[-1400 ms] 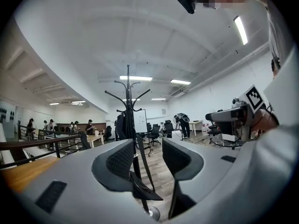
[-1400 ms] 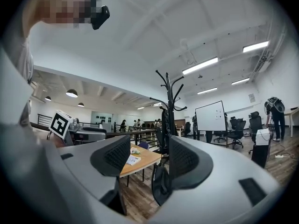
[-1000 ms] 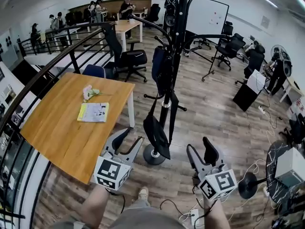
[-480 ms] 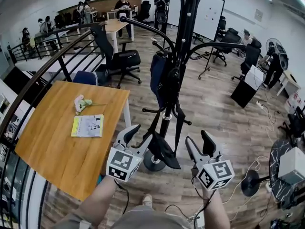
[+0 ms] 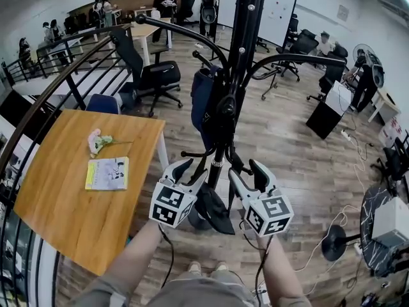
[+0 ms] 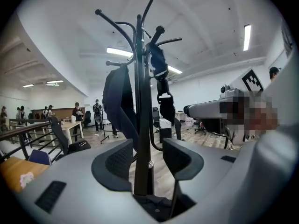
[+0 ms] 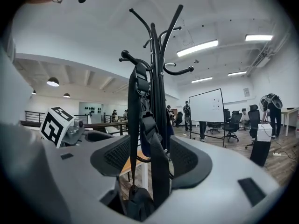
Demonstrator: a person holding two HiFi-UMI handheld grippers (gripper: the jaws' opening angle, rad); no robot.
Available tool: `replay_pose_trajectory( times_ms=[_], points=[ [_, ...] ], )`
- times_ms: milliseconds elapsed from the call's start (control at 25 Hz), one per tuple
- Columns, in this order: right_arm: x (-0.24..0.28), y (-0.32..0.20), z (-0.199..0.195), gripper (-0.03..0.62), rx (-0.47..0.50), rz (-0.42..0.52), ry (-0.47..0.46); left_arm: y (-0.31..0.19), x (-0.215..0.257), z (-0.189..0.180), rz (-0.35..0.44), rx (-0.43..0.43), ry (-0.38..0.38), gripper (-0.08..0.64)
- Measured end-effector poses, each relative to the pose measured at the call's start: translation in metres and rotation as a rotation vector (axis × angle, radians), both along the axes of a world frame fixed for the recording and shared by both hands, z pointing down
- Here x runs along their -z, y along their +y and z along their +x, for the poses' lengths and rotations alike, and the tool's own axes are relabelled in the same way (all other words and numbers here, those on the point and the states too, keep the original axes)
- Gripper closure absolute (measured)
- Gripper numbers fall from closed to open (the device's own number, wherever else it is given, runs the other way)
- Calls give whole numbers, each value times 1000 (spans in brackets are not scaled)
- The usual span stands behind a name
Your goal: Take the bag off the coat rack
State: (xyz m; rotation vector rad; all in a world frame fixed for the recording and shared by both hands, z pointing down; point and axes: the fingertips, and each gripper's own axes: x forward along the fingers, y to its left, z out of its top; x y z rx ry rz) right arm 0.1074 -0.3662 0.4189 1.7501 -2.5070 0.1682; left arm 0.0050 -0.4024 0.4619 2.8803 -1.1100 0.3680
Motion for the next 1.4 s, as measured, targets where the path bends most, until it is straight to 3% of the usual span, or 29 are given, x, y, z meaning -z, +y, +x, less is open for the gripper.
replay_pose_trajectory(
  times_ms=[400,520,640,800,1000,1400],
  points=[
    [-10,-40,-15,336,74,49,99,-39,-26,20,-14,41,-8,355],
    [-12,-45,-21,416,95,64,95,-40,-27,19,-6,51,2,440],
    [-10,-43,-26,437,143,78,90,-40,-26,19,-10,66,3,541],
    [-3,-37,-28,482,194,88,53,-35,-25,16,-53,81,15,545],
    [22,-31,-20,522,210,119,-29,-25,0,2,-30,109,63,545],
    [106,-2,-21,523,257,262,-36,3,83,-31,82,172,148,545]
  ],
)
